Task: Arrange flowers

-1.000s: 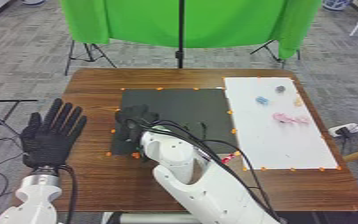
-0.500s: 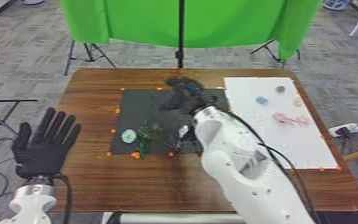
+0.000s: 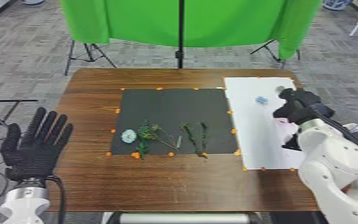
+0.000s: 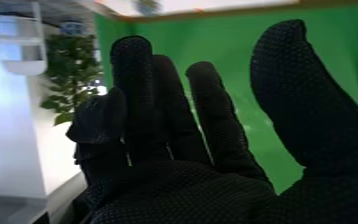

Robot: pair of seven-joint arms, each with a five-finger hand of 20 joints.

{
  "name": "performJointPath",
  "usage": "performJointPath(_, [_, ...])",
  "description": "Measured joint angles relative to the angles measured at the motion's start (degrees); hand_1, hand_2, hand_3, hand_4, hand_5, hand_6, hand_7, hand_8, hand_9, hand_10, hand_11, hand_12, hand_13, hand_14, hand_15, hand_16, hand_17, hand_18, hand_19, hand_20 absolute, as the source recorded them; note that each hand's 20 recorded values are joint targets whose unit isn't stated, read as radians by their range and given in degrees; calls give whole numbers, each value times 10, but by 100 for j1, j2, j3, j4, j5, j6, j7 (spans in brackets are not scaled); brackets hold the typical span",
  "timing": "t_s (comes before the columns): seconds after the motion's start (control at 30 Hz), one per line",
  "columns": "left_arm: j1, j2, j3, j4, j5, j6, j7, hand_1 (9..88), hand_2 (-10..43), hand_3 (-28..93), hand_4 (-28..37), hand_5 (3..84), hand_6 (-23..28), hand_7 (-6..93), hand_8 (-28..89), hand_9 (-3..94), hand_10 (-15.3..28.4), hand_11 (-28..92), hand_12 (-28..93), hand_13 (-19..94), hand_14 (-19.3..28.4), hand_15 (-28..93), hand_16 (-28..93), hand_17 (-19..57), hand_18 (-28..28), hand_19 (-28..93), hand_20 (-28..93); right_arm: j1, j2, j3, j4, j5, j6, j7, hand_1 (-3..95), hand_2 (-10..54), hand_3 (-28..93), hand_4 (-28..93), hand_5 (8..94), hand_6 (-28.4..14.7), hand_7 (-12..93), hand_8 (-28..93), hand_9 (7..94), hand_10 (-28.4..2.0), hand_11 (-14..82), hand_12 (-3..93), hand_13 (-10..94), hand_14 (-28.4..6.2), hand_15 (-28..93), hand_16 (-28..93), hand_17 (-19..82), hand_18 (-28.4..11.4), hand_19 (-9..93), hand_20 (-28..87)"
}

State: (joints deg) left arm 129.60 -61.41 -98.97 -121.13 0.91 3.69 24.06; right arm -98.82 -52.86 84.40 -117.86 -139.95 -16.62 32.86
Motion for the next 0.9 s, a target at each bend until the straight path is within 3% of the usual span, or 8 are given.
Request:
performJointPath(0.17, [31, 57, 26, -30, -35, 69, 26, 207, 147, 766, -283, 415, 87, 76, -81, 337, 133, 144, 88, 250, 148, 243, -49, -71, 124, 280, 107, -57, 37, -7, 412, -4, -118, -60, 427, -95, 807, -283, 484, -41, 144, -124, 507, -158, 159, 150, 473, -161, 693, 168, 311, -254, 932, 521])
performJointPath(0.27, [23, 98, 55, -33, -62, 117, 32, 211, 144, 769, -283, 416, 88, 78, -81, 336, 133, 145, 88, 250, 148, 244, -49, -71, 123, 282, 108, 24, -4, -106, 711, -27, -89, -179, 485, -95, 789, -283, 613, -10, 174, -145, 639, -135, 181, 151, 548, -137, 689, 192, 330, -239, 932, 524])
performJointPath(0.3, [14, 103, 67, -32, -71, 137, 32, 213, 143, 770, -283, 417, 88, 78, -81, 336, 133, 146, 88, 251, 148, 245, -49, -71, 123, 282, 108, 57, -15, -164, 803, -56, -27, -223, 511, -95, 767, -283, 647, -1, 181, -146, 674, -131, 186, 159, 570, -127, 656, 261, 334, -237, 932, 522])
performJointPath(0.4, [-52, 119, 126, -26, -118, 196, 31, 215, 141, 771, -283, 419, 89, 81, -82, 337, 134, 149, 88, 251, 148, 251, -49, -71, 123, 283, 108, 147, -39, -369, 1088, -176, 453, -383, 596, -95, 689, -283, 747, 3, 223, -46, 813, -113, 84, 310, 635, -102, 586, 366, 346, -229, 932, 517])
performJointPath(0.53, [-183, 143, 227, -10, -168, 224, 32, 217, 140, 772, -283, 420, 90, 83, -83, 338, 136, 150, 87, 251, 151, 258, -51, -72, 123, 285, 109, 235, -41, -513, 1314, -209, 1197, -544, 615, -95, 685, -283, 778, 5, 270, -18, 855, -110, 97, 372, 658, -102, 591, 393, 354, -228, 932, 518])
performJointPath(0.73, [-223, 93, 261, -16, -185, 218, 20, 220, 139, 771, -283, 421, 90, 83, -83, 342, 136, 152, 86, 252, 151, 260, -54, -73, 123, 289, 109, 358, -18, -500, 1388, -391, 1476, -445, 569, -95, 732, -283, 702, -16, 420, -29, 801, -117, 184, 431, 604, -113, 663, 373, 347, -226, 932, 534])
performJointPath(0.83, [-182, 63, 249, -31, -173, 209, 16, 222, 137, 770, -283, 421, 89, 82, -84, 342, 136, 152, 86, 252, 151, 260, -54, -74, 124, 290, 109, 193, -17, -150, 1040, -295, 1477, -383, 462, -95, 837, -282, 596, -16, 329, -171, 613, -152, 327, 229, 500, -147, 714, 246, 318, -227, 932, 537])
performJointPath(0.9, [-137, 53, 233, -37, -173, 210, 15, 222, 138, 769, -283, 421, 89, 81, -84, 343, 136, 151, 86, 252, 152, 260, -55, -75, 124, 291, 110, 39, 10, 81, 731, -312, 1468, -396, 432, -95, 846, -283, 555, -22, 307, -187, 551, -162, 336, 201, 448, -157, 716, 217, 301, -229, 931, 535])
